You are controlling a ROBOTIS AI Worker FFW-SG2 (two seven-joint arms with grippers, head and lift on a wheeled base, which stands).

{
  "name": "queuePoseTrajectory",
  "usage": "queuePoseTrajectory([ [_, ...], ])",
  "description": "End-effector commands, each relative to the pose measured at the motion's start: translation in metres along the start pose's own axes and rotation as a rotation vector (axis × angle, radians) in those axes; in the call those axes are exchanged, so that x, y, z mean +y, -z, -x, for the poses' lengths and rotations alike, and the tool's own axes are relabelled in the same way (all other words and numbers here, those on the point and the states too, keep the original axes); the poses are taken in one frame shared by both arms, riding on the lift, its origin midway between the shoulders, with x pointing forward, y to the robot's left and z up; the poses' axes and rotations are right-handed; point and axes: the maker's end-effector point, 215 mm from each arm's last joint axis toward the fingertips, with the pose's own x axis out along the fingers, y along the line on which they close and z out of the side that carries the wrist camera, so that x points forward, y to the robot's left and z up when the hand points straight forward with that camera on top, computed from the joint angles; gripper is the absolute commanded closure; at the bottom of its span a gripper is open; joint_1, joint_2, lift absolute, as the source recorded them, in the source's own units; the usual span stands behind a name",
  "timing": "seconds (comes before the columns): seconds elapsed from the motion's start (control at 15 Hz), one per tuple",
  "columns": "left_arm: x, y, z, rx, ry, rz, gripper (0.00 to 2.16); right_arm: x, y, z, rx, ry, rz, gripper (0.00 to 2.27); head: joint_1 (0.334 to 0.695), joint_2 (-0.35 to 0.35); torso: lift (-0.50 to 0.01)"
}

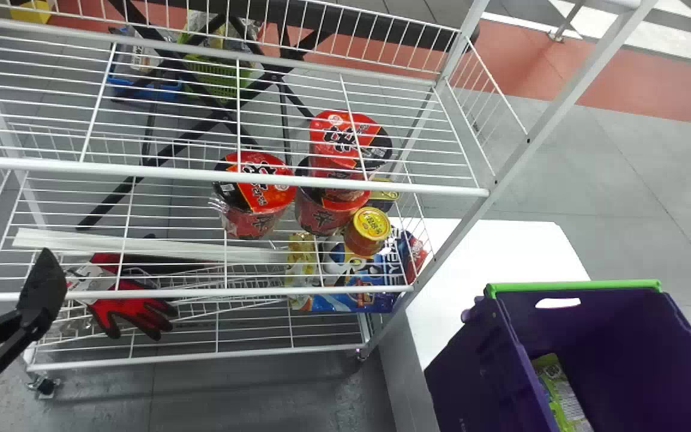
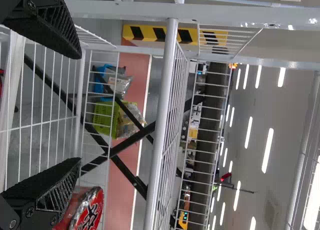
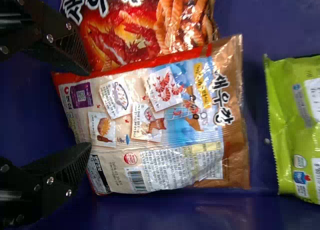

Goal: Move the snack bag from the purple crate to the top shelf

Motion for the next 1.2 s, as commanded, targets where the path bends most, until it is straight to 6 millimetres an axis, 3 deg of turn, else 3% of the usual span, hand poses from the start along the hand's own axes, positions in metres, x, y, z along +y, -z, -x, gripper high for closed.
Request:
queuePoseTrajectory([
  [0.0, 0.003, -0.002, -0.001, -0.011, 0.002, 0.004, 0.08, -0.010, 0.004, -0.005, -0.012, 0.020, -0.001, 0.41, 0.695, -0.350, -0.456],
  [0.27, 0.019, 0.000, -0.005, -0.013, 0.003, 0.018, 0.08, 0.001, -0.011, -0.009, -0.102, -0.054, -0.007, 0.41, 0.695, -0.350, -0.456],
  [0.6, 0.024, 0.003, -0.009, -0.008, 0.014, 0.013, 0.08, 0.005, -0.025, -0.013, -0.135, -0.088, -0.015, 0.41, 0.695, -0.350, -0.456],
  [0.87, 0.034, 0.004, -0.008, -0.005, 0.007, 0.014, 0.08, -0.006, -0.019, -0.006, -0.132, -0.084, -0.035, 0.41, 0.695, -0.350, -0.456],
  [1.13, 0.042, 0.008, -0.011, 0.003, 0.009, 0.009, 0.08, 0.001, -0.010, -0.011, -0.115, -0.109, -0.038, 0.41, 0.695, -0.350, -0.456],
])
